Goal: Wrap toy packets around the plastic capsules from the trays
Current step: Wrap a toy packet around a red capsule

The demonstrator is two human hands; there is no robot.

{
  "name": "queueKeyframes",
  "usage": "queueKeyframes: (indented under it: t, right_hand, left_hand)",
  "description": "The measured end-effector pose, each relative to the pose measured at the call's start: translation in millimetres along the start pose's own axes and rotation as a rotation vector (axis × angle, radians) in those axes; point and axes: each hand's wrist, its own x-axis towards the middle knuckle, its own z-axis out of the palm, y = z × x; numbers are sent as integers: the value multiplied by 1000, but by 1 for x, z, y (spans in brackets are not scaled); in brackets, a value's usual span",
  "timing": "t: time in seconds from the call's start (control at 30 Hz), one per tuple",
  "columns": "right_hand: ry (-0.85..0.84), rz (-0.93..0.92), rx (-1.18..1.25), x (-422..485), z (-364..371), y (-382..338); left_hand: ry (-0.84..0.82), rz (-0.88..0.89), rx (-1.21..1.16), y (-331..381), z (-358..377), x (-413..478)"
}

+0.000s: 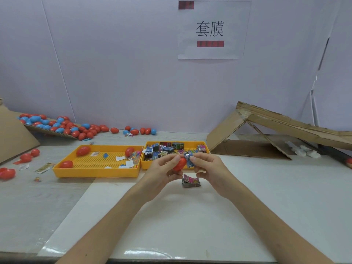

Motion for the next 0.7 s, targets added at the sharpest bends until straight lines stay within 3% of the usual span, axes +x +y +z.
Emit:
queueKeyframes:
  t: [0.7]
  right_hand:
    - [39,-23,-62,-1,3,-1]
  left_hand:
    - [18,-1,-39,0,-1,2]
